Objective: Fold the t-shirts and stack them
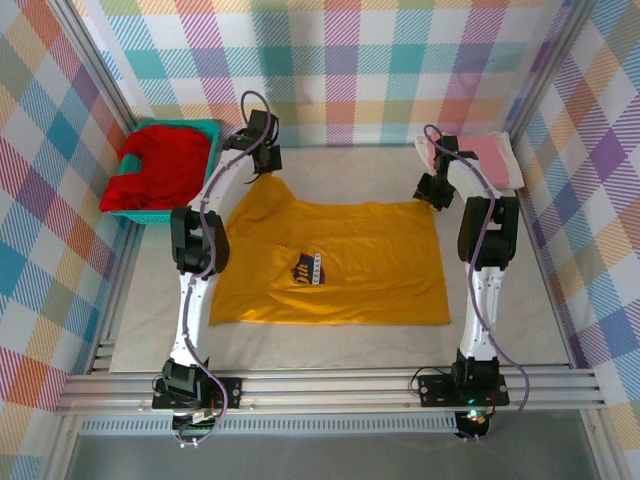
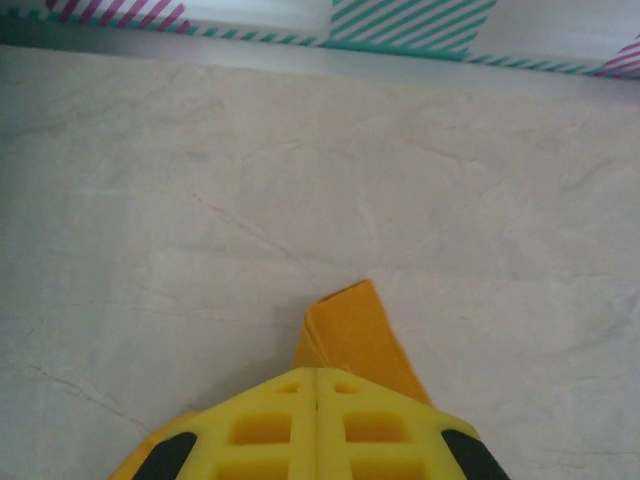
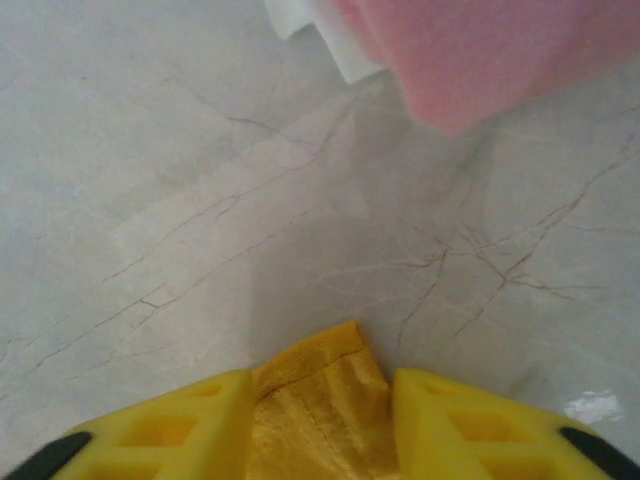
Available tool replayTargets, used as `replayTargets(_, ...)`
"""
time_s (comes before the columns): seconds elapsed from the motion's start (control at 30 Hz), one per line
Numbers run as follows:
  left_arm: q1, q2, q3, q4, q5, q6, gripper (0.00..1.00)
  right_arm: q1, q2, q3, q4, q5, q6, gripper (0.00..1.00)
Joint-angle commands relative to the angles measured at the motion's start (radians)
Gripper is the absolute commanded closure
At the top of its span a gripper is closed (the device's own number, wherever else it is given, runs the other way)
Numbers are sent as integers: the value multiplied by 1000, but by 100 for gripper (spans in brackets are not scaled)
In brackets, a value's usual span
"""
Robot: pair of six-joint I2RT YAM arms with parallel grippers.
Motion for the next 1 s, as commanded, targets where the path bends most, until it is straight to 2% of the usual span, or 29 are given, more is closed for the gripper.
replayTargets(0.0,21,-84,-22,39,-22,23,100,17,13,32,-45,-5,7,73)
replayTargets(0.03,23,-90,-31,43,-22,24,100,18,5,26,-42,-3,12,79)
replayTargets(0.1,28,-101,-47,52,-25,29,100,18,-13,8,-18,3,13,83)
replayTargets(0.13,31,-105,-53,56,-25,33,100,18,-17,10,-22,14,12,88)
replayTargets(0.37,47,-180,-131,83,-60,85,100,17,-79,-28,4,50,16,100)
replayTargets(0.53,63,-341,-410,237,-83,128,100,12,-190,-153,94,81,26,100)
replayTargets(0.63,80,-398,-516,288,-102,153,100,1,-230,-205,129,93,27,100)
replayTargets(0.97,104,-399,-476,308,-90,188,100,0,-269,-264,278,29,-9,100)
